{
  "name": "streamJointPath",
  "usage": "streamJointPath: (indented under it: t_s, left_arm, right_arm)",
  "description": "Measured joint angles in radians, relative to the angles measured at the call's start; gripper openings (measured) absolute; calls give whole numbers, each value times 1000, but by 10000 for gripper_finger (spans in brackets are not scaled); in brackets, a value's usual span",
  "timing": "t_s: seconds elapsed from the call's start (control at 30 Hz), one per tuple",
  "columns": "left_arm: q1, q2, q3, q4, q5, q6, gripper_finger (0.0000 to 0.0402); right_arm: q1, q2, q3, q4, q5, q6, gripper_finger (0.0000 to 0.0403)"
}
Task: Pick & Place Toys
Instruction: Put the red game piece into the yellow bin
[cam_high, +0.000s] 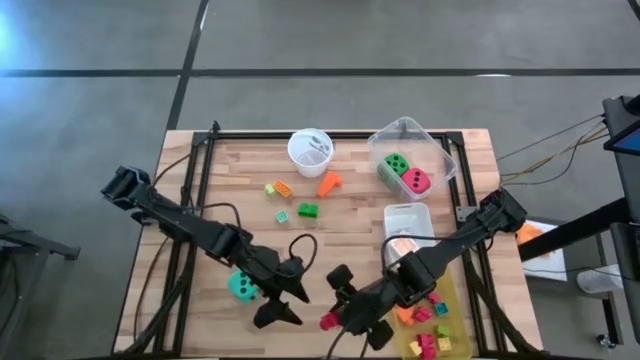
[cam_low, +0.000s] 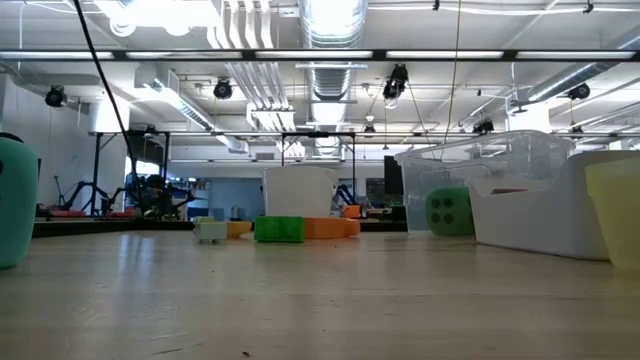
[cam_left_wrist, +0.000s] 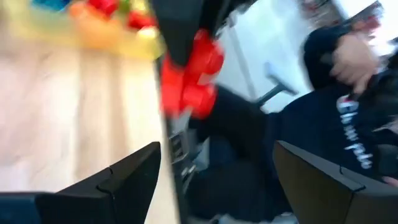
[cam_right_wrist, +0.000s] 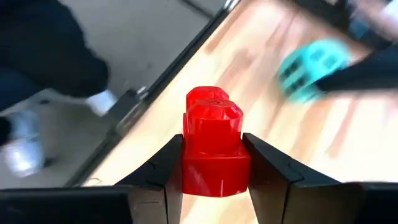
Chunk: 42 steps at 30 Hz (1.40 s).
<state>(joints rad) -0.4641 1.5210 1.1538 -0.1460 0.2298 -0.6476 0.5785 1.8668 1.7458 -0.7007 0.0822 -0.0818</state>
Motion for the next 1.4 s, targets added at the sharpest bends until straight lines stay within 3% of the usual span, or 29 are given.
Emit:
streamJointPath:
  t_s: [0.4, 0.57, 0.73, 0.97, 1.17, 1.4]
  left_arm:
    - [1, -25, 0, -364, -223, -87, 313]
    - [6, -34, 0, -435, -356, -133, 313]
    - [26, -44, 0, -488, -396, -140, 313]
    - [62, -48, 0, -510, -399, -138, 313]
    - [102, -48, 0, -510, -399, -131, 313]
    - [152, -48, 0, -514, -399, -128, 313]
  right_arm:
    - [63, -5, 0, -429, -181, 499, 127]
    - [131, -6, 0, -619, -191, 724, 127]
    - [224, -6, 0, -759, -189, 959, 127]
    - [345, -6, 0, -712, -139, 1156, 127]
    - [389, -6, -24, -625, -47, 1190, 127]
    - [400, -5, -143, -563, -41, 1204, 126]
